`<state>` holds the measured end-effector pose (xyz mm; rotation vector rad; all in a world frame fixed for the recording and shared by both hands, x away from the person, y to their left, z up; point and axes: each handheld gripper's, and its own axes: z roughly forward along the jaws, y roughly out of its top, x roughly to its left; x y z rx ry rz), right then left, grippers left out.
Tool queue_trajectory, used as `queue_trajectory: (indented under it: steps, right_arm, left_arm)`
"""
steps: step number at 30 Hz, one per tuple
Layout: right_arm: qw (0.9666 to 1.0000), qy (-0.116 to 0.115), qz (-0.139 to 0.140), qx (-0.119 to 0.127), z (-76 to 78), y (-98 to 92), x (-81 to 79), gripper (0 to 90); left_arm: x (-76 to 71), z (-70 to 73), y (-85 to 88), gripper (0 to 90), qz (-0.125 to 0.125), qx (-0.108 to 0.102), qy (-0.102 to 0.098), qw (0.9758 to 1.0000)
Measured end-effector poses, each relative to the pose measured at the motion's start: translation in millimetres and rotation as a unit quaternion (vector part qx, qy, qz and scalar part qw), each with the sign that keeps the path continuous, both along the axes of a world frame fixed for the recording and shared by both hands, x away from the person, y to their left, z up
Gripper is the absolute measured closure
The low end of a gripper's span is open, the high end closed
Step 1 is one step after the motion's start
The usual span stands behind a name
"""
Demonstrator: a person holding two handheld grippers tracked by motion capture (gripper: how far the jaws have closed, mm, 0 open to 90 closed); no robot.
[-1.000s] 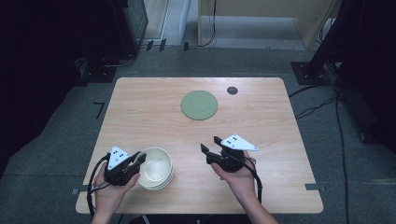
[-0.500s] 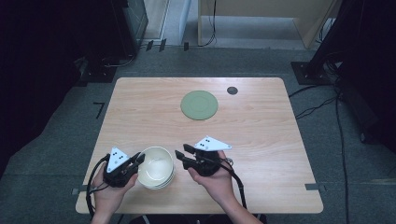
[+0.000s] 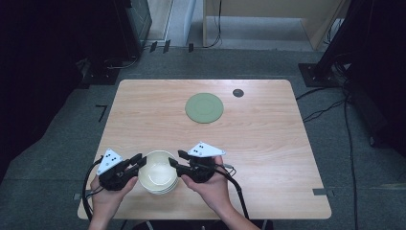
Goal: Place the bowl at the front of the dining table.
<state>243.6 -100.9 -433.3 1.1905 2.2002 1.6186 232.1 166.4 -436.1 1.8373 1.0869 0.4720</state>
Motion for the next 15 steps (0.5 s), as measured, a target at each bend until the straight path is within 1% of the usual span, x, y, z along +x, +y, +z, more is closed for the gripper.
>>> queue_trajectory:
  steps: [1, 2, 3, 4, 5, 6, 7, 8, 10, 13, 14, 15]
  right_arm:
    - [1.0000, 0.000, 0.000, 0.000, 0.0, 0.0, 0.0, 56.6]
    - [1.0000, 0.004, 0.003, 0.000, -2.1, -0.1, 0.4, 57.4]
    - [1.0000, 0.004, 0.004, 0.002, -2.8, -0.2, 0.7, 57.5]
    - [1.0000, 0.006, 0.004, 0.003, -4.0, -0.1, 0.9, 57.9]
    - [1.0000, 0.008, 0.005, 0.002, -5.0, 0.2, 1.1, 58.3]
    - [1.0000, 0.009, 0.005, 0.000, -6.2, 0.8, 1.3, 58.5]
    - [0.9999, 0.012, 0.005, -0.002, -7.0, 1.3, 1.1, 58.6]
    - [0.9999, 0.014, 0.006, -0.005, -8.2, 2.0, 1.1, 58.5]
    - [0.9998, 0.013, 0.007, -0.014, -10.6, 2.7, 0.7, 58.3]
    - [0.9997, 0.019, 0.005, -0.016, -14.0, 2.3, 0.2, 57.6]
    - [0.9996, 0.020, 0.004, -0.018, -14.9, 2.1, 0.2, 57.5]
    - [0.9996, 0.021, 0.003, -0.018, -15.5, 1.9, 0.3, 57.5]
  left_arm:
    - [0.0, 0.0, 0.0, 71.6, 0.000, 0.000, 0.000, 1.0000]
    - [0.1, -2.7, -4.6, 71.0, 0.003, 0.023, 0.003, 0.9997]
    - [0.4, -4.7, -8.5, 71.8, 0.005, 0.041, 0.003, 0.9992]
    - [0.3, -6.1, -11.7, 73.9, 0.007, 0.053, 0.000, 0.9986]
    - [0.3, -6.1, -11.7, 76.5, 0.007, 0.053, 0.000, 0.9986]
    - [-0.5, -7.9, -16.8, 79.3, 0.011, 0.070, -0.005, 0.9975]
    - [-0.5, -7.9, -16.8, 81.2, 0.011, 0.070, -0.005, 0.9975]
    - [-2.7, -8.6, -20.5, 81.4, 0.015, 0.087, -0.020, 0.9959]
    - [-3.9, -8.2, -21.3, 81.7, 0.016, 0.091, -0.027, 0.9953]
    - [-5.4, -6.9, -20.8, 82.4, 0.017, 0.084, -0.038, 0.9956]
    - [-5.9, -6.2, -21.0, 82.7, 0.016, 0.085, -0.043, 0.9953]
    - [-6.8, -4.9, -20.2, 82.9, 0.014, 0.078, -0.045, 0.9958]
